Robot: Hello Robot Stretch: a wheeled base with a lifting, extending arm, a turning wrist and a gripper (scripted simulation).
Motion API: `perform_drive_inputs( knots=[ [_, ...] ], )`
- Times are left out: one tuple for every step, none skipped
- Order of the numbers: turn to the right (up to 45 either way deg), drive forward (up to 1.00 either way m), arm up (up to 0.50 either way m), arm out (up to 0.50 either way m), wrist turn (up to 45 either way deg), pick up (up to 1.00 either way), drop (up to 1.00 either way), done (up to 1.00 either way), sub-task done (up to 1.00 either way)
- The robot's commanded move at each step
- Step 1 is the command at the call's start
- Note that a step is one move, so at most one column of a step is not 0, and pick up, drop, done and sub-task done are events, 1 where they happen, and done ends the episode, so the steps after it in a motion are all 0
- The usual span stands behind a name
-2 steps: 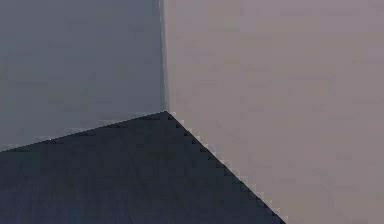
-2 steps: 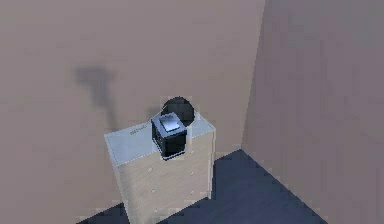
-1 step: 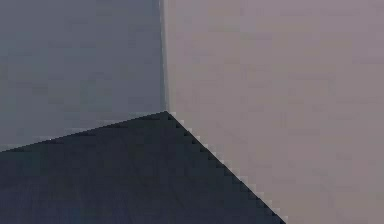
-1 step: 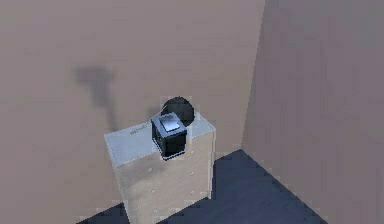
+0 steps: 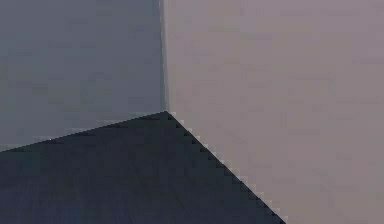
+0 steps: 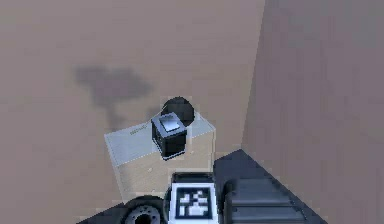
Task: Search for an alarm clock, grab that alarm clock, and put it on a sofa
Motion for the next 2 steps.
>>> perform_drive_inputs(
  knots=[
    [0.0, 0.00, 0.00, 0.50, 0.0, 0.00, 0.00, 0.00, 0.00],
    [0.0, 0.00, 0.00, 0.00, 45.0, 0.00, 0.00, 0.00, 0.00]
  ],
)
